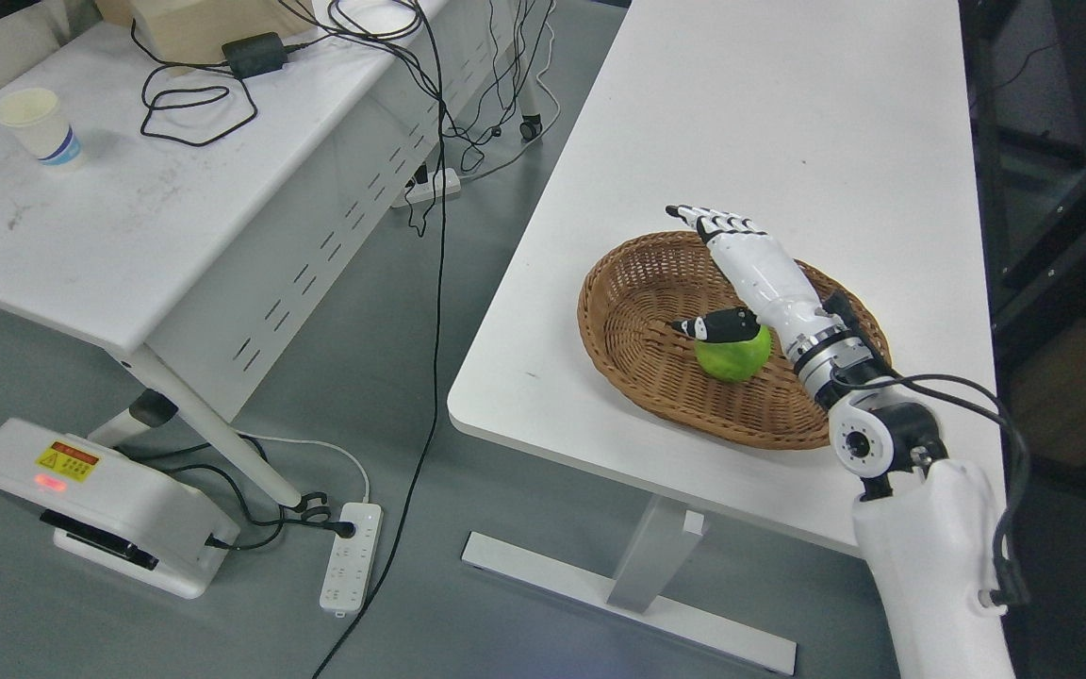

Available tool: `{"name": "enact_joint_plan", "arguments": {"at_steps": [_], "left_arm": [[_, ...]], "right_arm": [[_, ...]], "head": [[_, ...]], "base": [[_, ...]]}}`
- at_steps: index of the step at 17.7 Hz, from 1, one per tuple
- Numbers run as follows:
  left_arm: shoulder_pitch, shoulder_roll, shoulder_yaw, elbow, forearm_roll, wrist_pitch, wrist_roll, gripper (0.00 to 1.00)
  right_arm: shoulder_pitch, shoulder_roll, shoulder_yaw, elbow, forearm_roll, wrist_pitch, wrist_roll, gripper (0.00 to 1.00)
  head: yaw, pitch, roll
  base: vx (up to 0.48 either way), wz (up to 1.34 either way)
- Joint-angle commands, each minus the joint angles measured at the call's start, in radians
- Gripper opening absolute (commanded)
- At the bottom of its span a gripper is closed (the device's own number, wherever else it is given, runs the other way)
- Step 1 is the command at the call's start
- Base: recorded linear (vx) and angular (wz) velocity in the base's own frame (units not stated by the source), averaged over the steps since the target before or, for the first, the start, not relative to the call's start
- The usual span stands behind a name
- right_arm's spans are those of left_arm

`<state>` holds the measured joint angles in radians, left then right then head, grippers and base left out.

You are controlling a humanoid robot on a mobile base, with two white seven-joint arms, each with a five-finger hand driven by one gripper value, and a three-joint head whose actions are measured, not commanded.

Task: Place green apple on left shelf middle layer
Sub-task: 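Reach the right hand into the basket over the green apple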

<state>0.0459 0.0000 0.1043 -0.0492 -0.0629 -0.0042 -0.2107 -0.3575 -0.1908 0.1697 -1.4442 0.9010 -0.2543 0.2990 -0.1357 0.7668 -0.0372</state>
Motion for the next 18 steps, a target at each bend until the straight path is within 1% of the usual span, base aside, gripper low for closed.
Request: {"name": "enact_joint_plan", "arguments": {"at_steps": [1,3,8,11,15,18], "left_arm": [[0.000,0.017,0.000,0.000,0.000,0.000,0.001,1.00],[0.000,0.017,0.000,0.000,0.000,0.000,0.001,1.00],[0.000,0.017,0.000,0.000,0.000,0.000,0.001,1.00],[0.000,0.017,0.000,0.000,0.000,0.000,0.001,1.00],[0.000,0.017,0.000,0.000,0.000,0.000,0.001,1.00],[0.000,0.017,0.000,0.000,0.000,0.000,0.001,1.00]], "right_arm": [[-0.012,-0.085,0.050,0.128,0.009,-0.029,-0.001,0.99],[0.000,-0.108,0.063,0.128,0.004,-0.063,-0.001,0.99],[0.020,-0.113,0.062,0.127,-0.001,-0.089,-0.003,0.99],[0.022,-0.154,0.059,0.127,-0.023,-0.092,-0.003,0.99],[0.023,-0.183,0.053,0.127,-0.036,-0.092,-0.004,0.99],[0.025,-0.226,0.053,0.127,-0.069,-0.094,-0.006,0.99]], "head": [[0.0000,0.000,0.000],[0.0000,0.000,0.000],[0.0000,0.000,0.000],[0.0000,0.000,0.000],[0.0000,0.000,0.000],[0.0000,0.000,0.000]], "base": [[0.071,0.03],[0.066,0.01],[0.019,0.00],[0.000,0.00],[0.000,0.00],[0.000,0.00]]}}
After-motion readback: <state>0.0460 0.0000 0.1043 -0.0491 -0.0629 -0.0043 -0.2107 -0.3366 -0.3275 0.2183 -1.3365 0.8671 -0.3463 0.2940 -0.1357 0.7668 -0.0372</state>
